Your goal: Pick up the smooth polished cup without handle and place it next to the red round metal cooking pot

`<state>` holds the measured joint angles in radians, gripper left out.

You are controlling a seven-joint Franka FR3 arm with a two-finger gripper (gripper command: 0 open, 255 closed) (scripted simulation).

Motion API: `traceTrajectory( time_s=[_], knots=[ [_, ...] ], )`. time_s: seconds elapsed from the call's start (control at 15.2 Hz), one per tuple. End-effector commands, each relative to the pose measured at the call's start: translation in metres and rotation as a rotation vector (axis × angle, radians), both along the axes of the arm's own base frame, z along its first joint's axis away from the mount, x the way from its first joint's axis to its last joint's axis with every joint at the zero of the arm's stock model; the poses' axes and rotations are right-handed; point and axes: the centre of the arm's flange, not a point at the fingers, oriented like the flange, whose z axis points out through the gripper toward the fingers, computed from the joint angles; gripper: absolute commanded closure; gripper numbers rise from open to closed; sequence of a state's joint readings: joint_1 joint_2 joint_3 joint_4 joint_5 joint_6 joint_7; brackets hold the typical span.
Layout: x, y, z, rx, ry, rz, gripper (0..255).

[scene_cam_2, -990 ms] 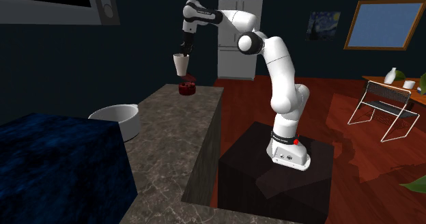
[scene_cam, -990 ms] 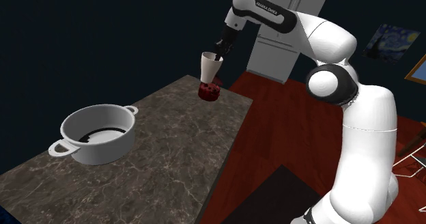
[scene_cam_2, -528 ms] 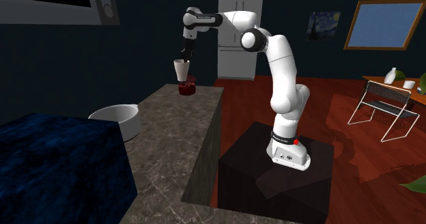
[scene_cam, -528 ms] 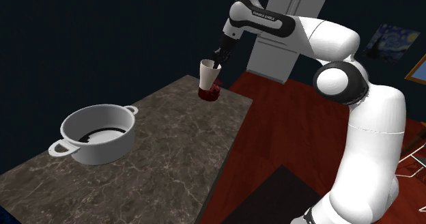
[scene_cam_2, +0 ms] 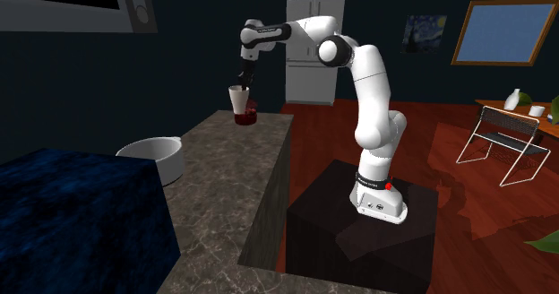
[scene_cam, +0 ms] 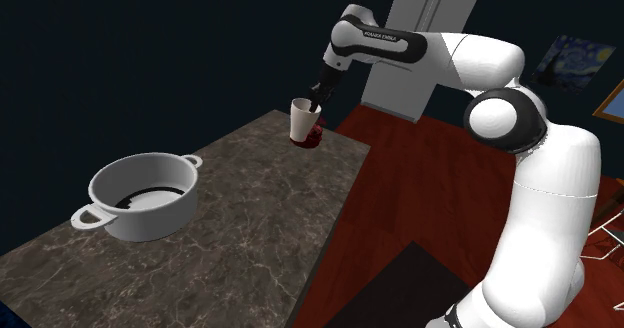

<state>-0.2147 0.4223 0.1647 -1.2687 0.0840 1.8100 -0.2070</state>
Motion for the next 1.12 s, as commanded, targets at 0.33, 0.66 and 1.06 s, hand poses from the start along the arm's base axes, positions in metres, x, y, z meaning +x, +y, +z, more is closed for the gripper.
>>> traceTrajectory(
  time_s=[0.33,0.66,1.06],
  knots=[
    [0.000,0.000,-0.037,0.000,-0.001,0.000,255],
    [0.000,0.000,-0.063,0.000,-0.001,0.000,255],
    [0.000,0.000,-0.095,0.000,-0.001,0.000,255]
  ],
)
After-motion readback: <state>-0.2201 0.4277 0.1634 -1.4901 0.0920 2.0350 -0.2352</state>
